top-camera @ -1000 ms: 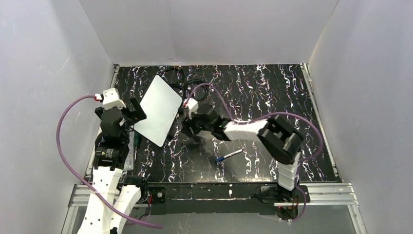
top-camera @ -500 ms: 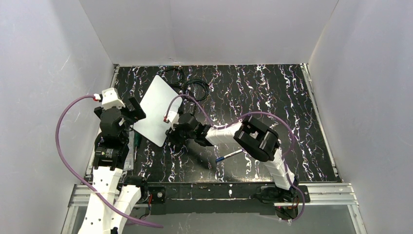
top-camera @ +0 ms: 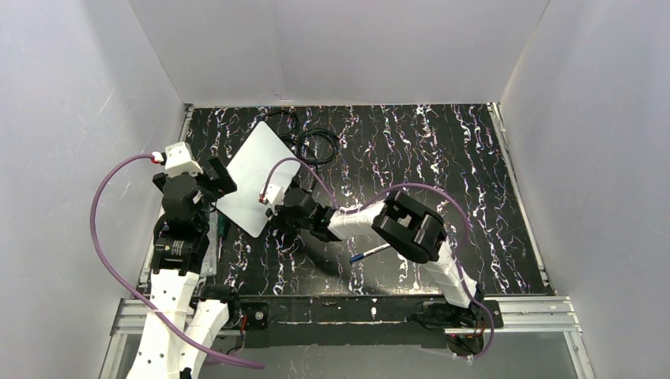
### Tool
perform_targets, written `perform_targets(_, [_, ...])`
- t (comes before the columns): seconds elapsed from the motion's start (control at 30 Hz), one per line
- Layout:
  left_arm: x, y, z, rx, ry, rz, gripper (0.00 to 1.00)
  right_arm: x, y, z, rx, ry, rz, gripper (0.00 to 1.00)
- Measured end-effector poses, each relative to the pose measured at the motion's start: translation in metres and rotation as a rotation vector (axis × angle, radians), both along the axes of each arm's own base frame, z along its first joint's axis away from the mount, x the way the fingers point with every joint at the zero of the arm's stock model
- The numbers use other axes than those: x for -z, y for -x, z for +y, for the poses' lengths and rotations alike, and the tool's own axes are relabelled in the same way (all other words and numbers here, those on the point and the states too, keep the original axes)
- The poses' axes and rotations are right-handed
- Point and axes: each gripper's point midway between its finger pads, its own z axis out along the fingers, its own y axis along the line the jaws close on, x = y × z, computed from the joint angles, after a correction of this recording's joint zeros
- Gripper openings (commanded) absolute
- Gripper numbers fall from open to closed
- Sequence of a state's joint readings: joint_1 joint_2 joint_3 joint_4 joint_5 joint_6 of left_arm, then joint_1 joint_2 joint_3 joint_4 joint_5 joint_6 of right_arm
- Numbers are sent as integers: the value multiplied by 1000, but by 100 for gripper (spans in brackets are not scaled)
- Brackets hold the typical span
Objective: Write a sentence on the whiteboard
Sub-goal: Pick up the whiteboard stand from the center of the board, then put down the whiteboard stand at the center of the board.
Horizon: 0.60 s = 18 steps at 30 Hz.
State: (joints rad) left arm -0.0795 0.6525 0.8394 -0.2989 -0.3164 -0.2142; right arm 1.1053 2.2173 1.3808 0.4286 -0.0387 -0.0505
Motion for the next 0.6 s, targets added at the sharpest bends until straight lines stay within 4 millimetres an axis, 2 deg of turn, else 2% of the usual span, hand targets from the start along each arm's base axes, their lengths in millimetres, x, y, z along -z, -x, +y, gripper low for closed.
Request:
perform_targets(0.2, [0,0,1,-4,3,-2,99,2,4,-13,107,-28,-18,1])
perform_targets(0.37, [-2,1,1,-5,4,-9,99,3,10,-41,278,-22,-3,1])
perform_targets(0.6, [-4,3,0,-3,10,-19,99,4,9,-84,522,-26,46,1])
